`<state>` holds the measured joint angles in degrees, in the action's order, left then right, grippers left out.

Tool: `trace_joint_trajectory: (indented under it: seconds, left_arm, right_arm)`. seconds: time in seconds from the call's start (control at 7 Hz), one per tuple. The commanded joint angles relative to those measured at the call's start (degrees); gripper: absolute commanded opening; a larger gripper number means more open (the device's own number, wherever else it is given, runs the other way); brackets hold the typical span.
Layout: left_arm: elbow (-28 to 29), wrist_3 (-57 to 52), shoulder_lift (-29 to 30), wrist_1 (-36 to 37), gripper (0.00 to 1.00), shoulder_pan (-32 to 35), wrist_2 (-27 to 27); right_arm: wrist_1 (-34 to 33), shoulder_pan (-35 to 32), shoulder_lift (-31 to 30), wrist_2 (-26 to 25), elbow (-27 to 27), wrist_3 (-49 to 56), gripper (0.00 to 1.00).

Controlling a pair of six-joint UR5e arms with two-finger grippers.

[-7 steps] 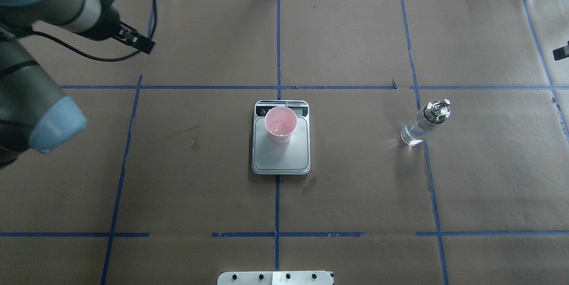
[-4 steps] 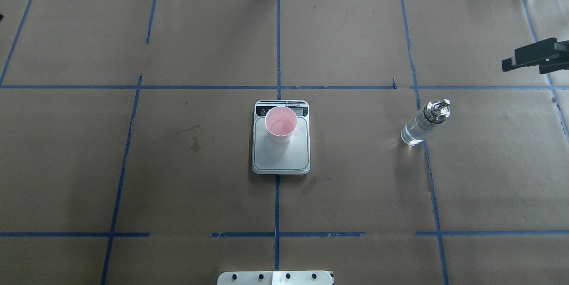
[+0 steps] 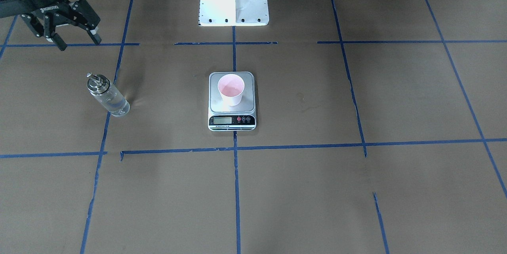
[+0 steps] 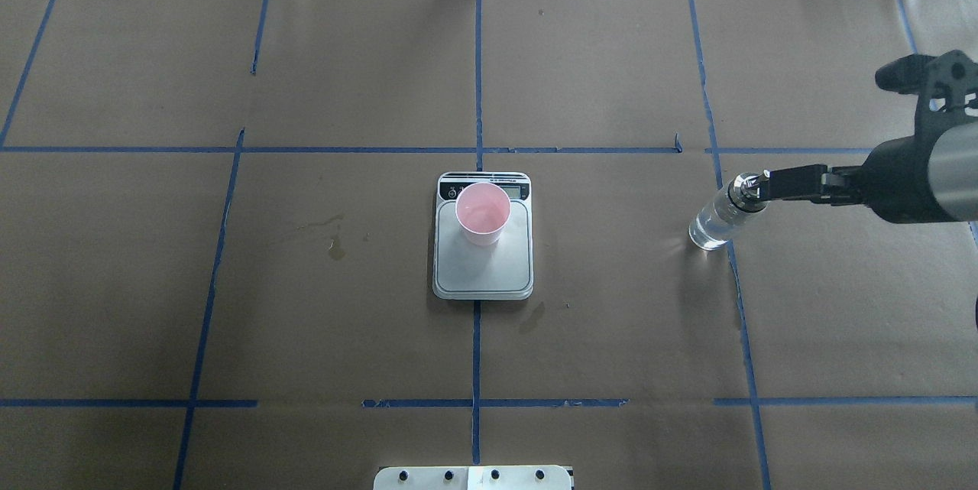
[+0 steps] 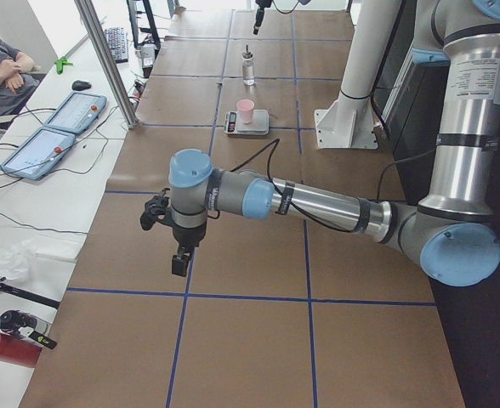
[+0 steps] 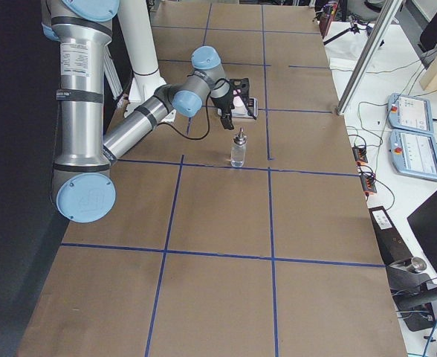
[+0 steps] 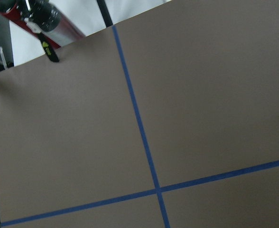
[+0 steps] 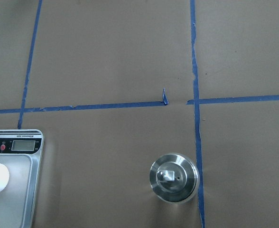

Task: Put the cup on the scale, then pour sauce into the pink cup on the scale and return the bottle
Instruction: 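Reach the right gripper to the glass bottle and grasp it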

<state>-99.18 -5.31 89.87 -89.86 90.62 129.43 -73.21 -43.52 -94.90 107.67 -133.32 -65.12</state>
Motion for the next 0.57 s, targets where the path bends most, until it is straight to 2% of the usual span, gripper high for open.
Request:
trace_joint_trajectory:
  seconds: [0.0,0.29,0.43]
  left_arm:
    - [-0.14,-2.6,-4.79,0.12,1.0,1.05,4.25]
    - [0.04,-2.43,-4.79,-0.06,1.0,1.05,4.16]
    - [-0.05,-2.42,-4.7,-0.06,1.0,0.96,4.16]
  right_arm:
    - [13.01,12.7,-9.54,-15.57,-0.54,-5.43,1.0]
    - [17.21,23.6,-11.62,-31.03,3.04,-10.61,1.0]
    - [25.93,27.66,-11.36,-39.03,10.55,-10.99,1.0]
